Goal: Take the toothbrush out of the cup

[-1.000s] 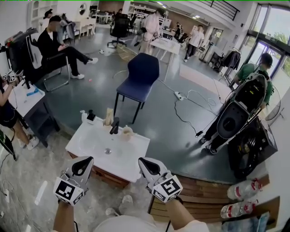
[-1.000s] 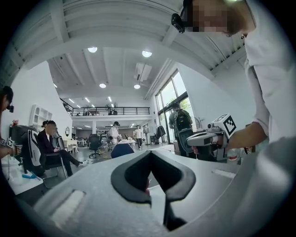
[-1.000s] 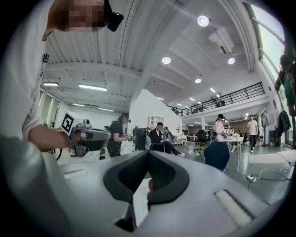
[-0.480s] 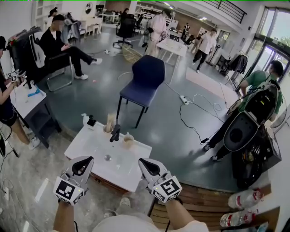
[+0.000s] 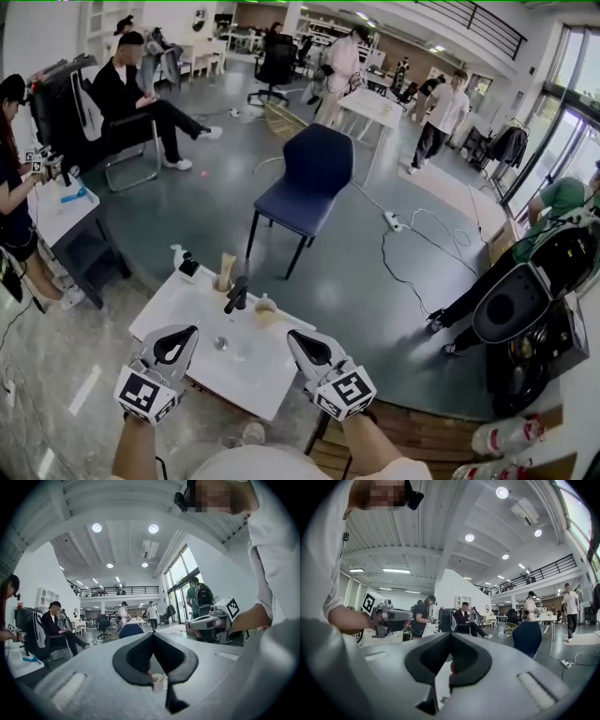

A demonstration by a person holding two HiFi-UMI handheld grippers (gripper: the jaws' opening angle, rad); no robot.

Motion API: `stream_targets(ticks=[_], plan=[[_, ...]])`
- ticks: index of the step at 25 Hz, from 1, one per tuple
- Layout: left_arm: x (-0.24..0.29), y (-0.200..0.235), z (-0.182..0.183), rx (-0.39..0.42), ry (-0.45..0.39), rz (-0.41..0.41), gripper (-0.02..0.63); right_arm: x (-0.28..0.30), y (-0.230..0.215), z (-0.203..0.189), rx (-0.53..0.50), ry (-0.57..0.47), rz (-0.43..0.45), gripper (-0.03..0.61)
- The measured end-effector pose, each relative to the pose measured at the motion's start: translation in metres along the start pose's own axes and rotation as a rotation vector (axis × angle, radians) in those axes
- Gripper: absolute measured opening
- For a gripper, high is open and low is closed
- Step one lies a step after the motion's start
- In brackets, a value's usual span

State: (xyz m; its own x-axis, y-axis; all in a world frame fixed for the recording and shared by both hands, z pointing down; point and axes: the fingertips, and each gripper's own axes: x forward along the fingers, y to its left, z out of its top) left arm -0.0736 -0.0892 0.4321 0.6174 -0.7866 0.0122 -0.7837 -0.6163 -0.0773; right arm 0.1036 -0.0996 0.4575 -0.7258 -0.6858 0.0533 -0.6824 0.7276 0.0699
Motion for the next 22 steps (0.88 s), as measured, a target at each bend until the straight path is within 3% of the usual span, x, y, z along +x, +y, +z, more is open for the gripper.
stream_targets(ticks=[7, 22], plan=[[0.02, 0.007, -0.012, -0.019, 0.007, -0.019, 0.006, 0.011, -0.015, -0.007, 0.008, 0.017, 0.001, 0.002], [0.065, 0.039, -0.003, -0.001, 0.008, -0.122, 0.006, 0.038, -0.044, -0.026, 0.023, 0.046, -0.09, 0.003]])
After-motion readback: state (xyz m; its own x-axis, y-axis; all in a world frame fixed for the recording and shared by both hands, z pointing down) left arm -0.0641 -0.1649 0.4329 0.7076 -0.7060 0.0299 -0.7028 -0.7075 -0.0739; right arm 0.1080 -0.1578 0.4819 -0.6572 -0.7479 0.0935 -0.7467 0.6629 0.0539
